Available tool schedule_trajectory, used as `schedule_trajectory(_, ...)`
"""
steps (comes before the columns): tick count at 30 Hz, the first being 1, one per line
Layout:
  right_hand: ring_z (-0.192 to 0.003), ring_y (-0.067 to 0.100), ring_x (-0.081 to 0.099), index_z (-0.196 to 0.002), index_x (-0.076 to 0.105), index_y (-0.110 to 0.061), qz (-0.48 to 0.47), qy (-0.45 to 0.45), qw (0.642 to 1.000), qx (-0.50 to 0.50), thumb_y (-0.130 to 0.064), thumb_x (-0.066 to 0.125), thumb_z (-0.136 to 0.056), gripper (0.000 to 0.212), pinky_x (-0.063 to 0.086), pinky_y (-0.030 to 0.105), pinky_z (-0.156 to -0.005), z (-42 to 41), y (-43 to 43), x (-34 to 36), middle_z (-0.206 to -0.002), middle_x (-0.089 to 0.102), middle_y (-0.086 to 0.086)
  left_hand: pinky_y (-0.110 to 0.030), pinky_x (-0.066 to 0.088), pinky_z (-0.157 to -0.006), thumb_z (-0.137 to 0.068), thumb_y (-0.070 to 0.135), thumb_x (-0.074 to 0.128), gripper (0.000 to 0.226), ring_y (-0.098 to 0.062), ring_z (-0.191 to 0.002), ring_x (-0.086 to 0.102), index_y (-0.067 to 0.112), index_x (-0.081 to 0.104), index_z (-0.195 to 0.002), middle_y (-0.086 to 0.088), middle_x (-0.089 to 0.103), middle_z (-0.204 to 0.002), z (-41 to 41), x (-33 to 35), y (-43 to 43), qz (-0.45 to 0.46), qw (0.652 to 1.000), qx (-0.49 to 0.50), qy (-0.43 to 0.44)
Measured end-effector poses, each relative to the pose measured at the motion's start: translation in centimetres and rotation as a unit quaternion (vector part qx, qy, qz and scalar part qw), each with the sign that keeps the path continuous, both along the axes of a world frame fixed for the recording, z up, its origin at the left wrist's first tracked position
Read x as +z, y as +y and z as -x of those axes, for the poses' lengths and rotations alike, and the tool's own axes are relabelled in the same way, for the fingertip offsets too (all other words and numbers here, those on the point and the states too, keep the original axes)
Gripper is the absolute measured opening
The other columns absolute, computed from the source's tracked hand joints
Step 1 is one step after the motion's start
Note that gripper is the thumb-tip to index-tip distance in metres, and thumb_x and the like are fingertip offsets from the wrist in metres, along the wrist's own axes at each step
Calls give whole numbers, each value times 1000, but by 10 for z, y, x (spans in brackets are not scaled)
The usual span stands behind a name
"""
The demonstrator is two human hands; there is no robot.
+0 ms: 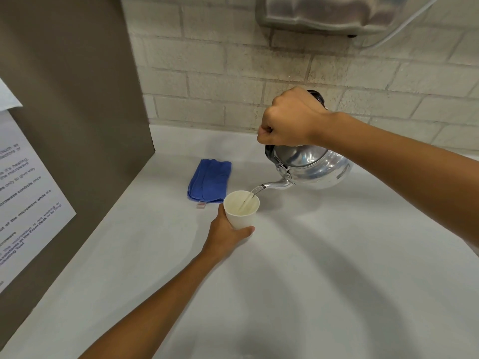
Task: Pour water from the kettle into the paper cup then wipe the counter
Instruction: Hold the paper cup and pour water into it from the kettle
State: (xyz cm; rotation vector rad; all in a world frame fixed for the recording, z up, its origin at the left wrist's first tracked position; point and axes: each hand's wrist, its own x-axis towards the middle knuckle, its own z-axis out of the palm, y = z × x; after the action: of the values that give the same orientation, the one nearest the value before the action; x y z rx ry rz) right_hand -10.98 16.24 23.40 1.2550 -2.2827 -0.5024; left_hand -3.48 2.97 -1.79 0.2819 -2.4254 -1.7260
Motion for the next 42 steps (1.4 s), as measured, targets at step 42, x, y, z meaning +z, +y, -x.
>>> schedule_trajectory(42, -41, 16, 17, -45, 20, -11, -21, 14, 1000, -5, -18, 44, -81, 44, 25, 26, -50, -4, 0, 11, -42, 21, 2, -18, 38, -73, -63, 26, 81, 83, -11, -97, 47, 21, 33, -130, 8, 46, -110, -3, 2, 1, -18, 1000, -10, 1)
